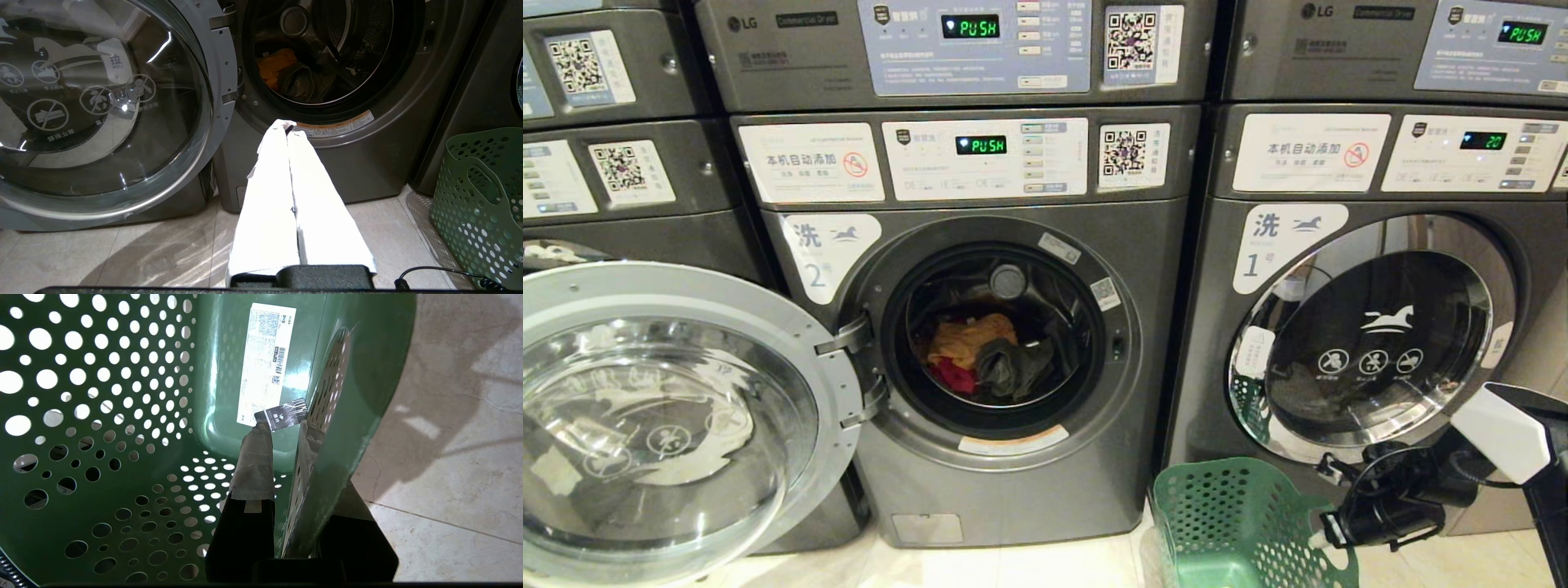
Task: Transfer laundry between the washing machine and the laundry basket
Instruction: Pick a cloth and place it into the basket
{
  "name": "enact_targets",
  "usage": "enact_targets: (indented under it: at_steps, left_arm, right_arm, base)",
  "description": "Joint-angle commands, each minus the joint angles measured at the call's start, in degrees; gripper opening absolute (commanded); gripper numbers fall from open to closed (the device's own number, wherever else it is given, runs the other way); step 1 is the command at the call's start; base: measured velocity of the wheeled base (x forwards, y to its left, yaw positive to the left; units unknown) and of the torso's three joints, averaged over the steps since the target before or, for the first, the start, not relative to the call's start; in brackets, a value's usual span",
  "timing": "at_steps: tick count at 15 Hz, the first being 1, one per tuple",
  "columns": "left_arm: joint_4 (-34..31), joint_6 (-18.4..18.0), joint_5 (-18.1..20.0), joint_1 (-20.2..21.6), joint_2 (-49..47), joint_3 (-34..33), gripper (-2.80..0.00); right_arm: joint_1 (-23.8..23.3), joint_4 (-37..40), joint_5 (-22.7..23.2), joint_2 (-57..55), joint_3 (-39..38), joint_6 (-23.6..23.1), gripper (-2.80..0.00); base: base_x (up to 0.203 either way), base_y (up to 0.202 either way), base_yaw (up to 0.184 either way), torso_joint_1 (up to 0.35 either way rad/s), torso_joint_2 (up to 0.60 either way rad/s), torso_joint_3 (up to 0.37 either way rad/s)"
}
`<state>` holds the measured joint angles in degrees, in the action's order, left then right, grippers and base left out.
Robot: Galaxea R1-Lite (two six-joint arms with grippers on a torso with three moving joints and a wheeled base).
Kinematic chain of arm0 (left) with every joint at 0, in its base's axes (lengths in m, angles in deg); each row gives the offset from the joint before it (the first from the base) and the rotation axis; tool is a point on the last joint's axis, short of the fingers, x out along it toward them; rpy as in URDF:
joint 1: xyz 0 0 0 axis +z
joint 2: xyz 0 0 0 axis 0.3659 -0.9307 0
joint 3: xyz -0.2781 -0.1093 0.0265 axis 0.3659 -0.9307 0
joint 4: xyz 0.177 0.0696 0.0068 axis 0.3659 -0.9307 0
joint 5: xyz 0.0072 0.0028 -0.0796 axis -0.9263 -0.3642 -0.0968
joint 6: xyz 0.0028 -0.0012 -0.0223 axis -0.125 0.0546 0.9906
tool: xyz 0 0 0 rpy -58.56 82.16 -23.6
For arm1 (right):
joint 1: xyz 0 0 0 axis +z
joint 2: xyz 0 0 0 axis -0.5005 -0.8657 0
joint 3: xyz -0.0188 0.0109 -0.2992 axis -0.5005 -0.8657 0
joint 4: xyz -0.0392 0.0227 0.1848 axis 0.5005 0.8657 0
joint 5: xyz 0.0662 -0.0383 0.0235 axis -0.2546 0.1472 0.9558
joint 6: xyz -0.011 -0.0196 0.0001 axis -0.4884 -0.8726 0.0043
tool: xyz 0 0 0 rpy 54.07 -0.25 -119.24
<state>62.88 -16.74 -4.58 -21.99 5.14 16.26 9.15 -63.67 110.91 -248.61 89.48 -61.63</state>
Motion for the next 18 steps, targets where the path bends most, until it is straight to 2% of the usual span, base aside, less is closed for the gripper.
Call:
enact_targets:
  at_steps: [1, 8, 9, 14, 18]
  left_arm:
    - [0.0, 0.0, 0.0, 0.0, -0.1, 0.0, -2.80]
    - [0.0, 0.0, 0.0, 0.0, -0.1, 0.0, -2.80]
    - [0.0, 0.0, 0.0, 0.0, -0.1, 0.0, -2.80]
    - [0.0, 0.0, 0.0, 0.0, -0.1, 0.0, -2.80]
    - [0.0, 0.0, 0.0, 0.0, -0.1, 0.0, -2.80]
  right_arm:
    - [1.2, -0.2, 0.1, 0.6, -0.4, 0.0, -2.80]
    - [1.9, -0.1, 0.0, -1.2, -0.4, 0.0, -2.80]
    - [2.0, -0.1, 0.0, -1.4, -0.4, 0.1, 0.00]
    - [2.3, -0.2, -0.6, -0.6, -0.8, 1.4, 0.00]
    - [1.3, -0.3, -6.4, 9.0, -7.2, 1.0, 0.00]
  base:
    - [0.000, 0.000, 0.000, 0.000, 0.00, 0.000]
    - [0.000, 0.000, 0.000, 0.000, 0.00, 0.000]
    - [0.000, 0.000, 0.000, 0.000, 0.00, 0.000]
    - [0.000, 0.000, 0.000, 0.000, 0.00, 0.000]
    - [0.000, 0.000, 0.000, 0.000, 0.00, 0.000]
